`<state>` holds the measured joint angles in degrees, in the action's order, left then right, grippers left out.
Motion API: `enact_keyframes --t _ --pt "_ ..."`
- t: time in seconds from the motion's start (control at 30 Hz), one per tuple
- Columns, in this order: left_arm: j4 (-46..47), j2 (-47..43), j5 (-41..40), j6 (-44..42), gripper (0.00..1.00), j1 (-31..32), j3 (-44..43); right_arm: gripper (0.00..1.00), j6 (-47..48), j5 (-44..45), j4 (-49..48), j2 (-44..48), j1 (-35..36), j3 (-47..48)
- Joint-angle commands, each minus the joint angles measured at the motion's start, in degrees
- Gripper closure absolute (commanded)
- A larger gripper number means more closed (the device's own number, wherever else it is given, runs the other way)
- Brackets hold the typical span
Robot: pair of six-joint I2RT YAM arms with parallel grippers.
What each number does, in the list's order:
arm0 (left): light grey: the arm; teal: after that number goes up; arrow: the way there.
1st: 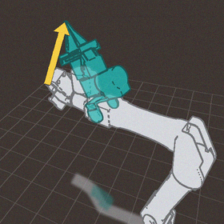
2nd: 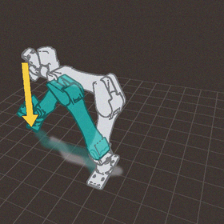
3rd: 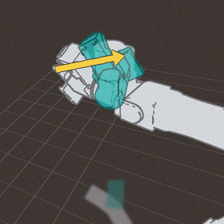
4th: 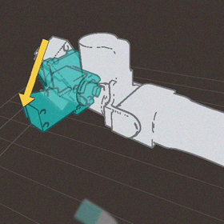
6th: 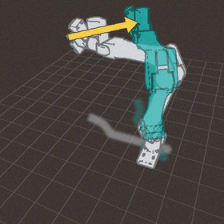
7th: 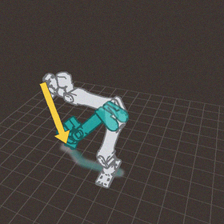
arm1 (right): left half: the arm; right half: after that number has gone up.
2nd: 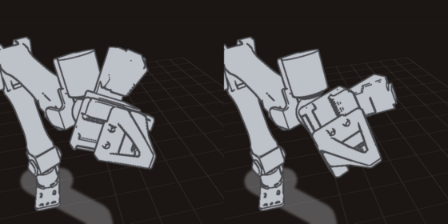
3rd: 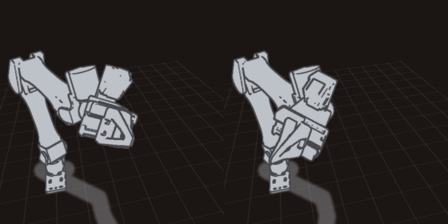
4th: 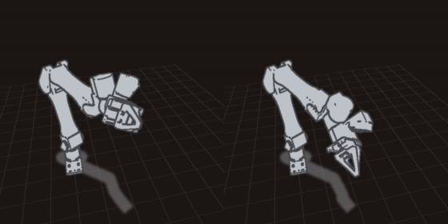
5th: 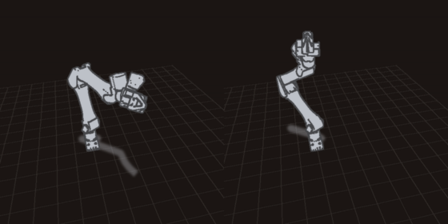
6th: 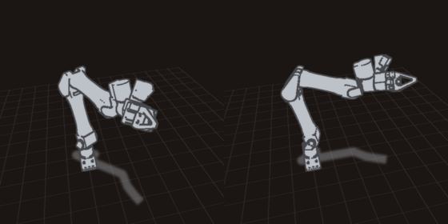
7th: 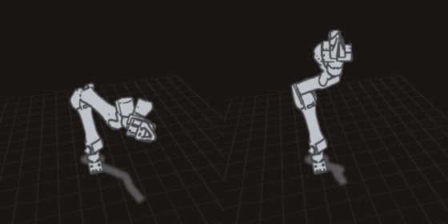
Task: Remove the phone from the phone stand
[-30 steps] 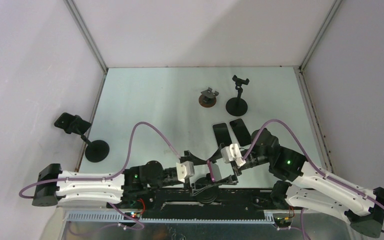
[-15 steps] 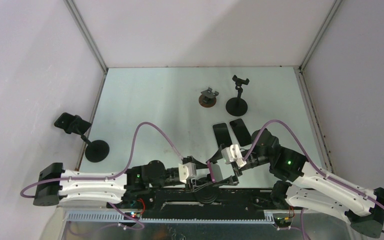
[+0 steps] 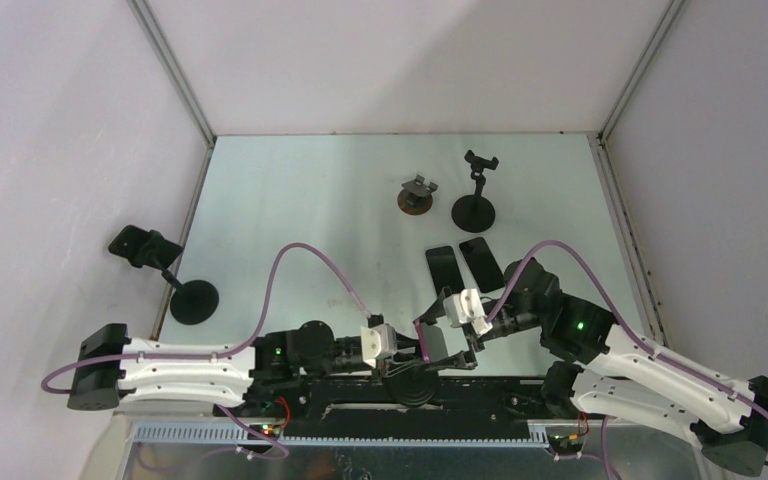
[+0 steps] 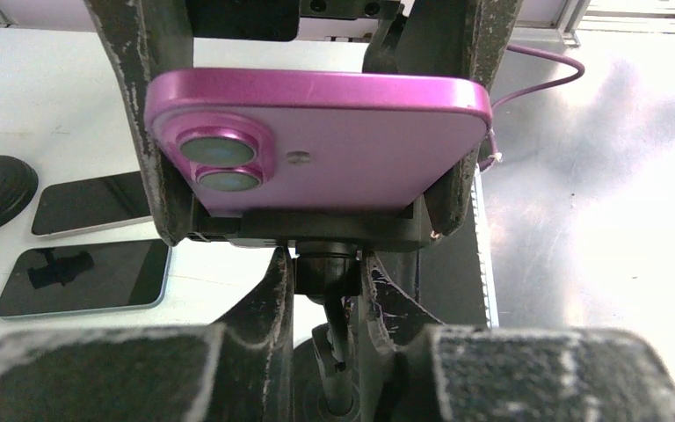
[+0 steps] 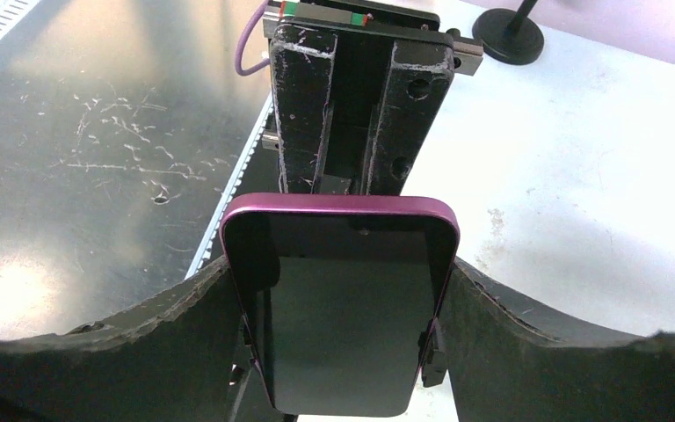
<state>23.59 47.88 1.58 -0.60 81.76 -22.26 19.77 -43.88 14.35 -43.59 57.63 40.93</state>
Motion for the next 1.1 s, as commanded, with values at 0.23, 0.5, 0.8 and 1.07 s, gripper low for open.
enact_keyframes --t 0.23,0.5,0.8,1.07 --pt "4.0 0.1 -3.2 0.2 1.00 0.0 -2.8 0.81 -0.9 3.2 2.1 -0.1 1.1 0.4" --pt "3.4 -0.1 -3.4 0.2 1.00 0.0 -2.7 0.32 -1.9 5.3 3.6 0.6 1.4 0.4" --pt "3.1 0.7 -3.7 0.2 1.00 0.0 -3.6 0.09 -4.9 6.7 3.2 0.8 2.3 0.4" --pt "2.8 1.0 -3.5 0.0 1.00 0.0 -3.8 0.15 -5.8 7.2 2.0 1.7 2.8 0.4"
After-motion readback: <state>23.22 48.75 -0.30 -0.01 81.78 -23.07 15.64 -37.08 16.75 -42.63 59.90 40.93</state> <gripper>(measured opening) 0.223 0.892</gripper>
